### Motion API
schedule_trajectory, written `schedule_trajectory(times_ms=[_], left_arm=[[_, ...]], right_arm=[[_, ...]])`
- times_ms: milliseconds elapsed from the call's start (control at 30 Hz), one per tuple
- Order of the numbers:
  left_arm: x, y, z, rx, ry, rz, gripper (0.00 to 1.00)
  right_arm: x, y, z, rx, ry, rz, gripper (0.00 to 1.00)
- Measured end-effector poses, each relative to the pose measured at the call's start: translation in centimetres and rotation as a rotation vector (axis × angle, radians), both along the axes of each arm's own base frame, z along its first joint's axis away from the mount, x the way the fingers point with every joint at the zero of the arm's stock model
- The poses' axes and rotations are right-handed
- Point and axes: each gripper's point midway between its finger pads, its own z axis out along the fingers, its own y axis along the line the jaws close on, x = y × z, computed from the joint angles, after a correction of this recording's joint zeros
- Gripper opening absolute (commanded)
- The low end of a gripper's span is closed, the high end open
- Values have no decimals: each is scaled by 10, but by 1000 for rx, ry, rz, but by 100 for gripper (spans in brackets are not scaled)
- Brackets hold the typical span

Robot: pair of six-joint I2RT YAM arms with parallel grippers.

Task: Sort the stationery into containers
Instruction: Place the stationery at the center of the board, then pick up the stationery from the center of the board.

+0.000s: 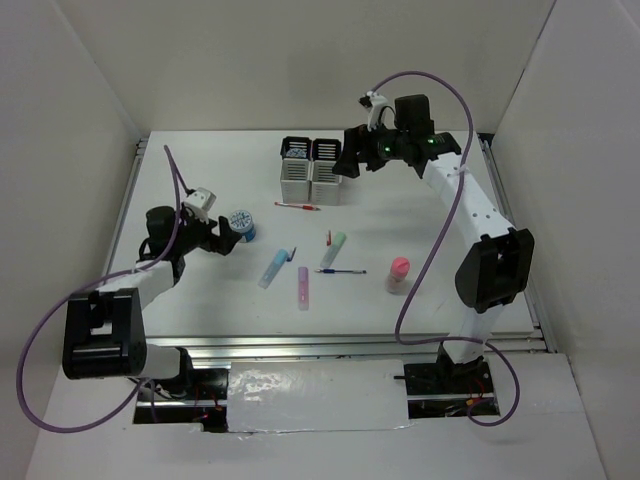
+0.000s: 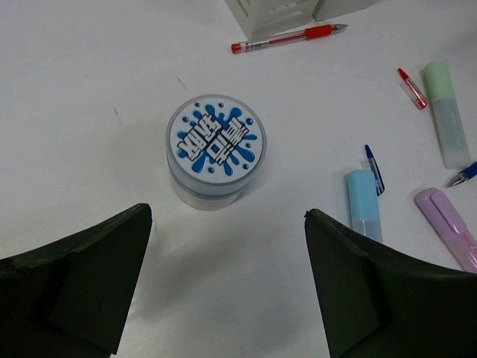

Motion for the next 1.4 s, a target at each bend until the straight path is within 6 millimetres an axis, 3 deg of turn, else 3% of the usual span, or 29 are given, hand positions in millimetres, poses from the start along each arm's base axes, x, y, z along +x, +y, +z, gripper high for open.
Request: schedule_trajectory(times_ms=[167,400,833,1200,1400], left_arm=[[15,-4,2,63,-3,-15,96],[42,0,-15,93,93,6,97],[41,-25,-26,139,146,-60,98],[46,-25,-36,171,183,-43,87],[46,-22,-37,184,186,-36,72]], right_arm=[[-4,-2,-1,13,23,17,98],[-4,-10,-5,20,54,13,97],[1,-23,-8,23,67,-8,97],[1,-27,-11,25,75,-8,96],[2,-29,-12,26,76,-12,96]])
